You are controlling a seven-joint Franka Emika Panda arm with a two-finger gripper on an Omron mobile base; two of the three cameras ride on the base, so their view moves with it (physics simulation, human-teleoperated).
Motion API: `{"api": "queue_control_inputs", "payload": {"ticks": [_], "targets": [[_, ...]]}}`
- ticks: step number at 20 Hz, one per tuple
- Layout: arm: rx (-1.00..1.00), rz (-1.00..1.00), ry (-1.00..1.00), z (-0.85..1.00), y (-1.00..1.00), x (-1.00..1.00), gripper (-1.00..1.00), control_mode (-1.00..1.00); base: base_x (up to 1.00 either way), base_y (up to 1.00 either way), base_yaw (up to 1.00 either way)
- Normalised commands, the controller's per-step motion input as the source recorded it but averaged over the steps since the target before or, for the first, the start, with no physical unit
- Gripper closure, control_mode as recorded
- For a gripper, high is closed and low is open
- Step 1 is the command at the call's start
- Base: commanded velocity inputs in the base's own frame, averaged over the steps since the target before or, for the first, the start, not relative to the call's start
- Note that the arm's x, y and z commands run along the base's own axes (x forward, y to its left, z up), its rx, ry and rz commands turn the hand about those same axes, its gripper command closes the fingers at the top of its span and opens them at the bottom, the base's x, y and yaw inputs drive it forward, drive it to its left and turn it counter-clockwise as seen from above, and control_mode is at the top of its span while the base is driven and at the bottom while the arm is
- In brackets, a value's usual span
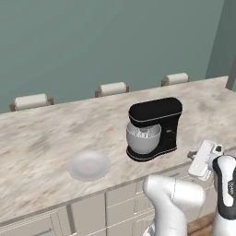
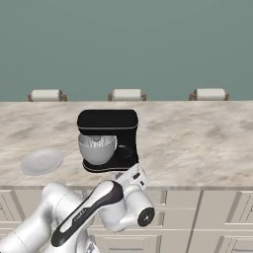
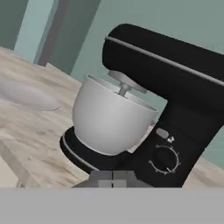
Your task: Add butter and sugar cubes to the stand mixer bowl and then turn on the stand mixer to begin making frosting.
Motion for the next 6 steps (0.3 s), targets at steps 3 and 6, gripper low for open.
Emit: {"api": "queue_control_inputs", "payload": {"ticks": [3,6], "targets": [[0.0,0.04,-0.3,0.88,-0.3,-0.32,1.0,-1.0,0.0,0.0,0.0],[0.0,0.08,-0.24,0.83,-0.45,-0.29,1.0,-1.0,0.0,0.0,0.0]]}}
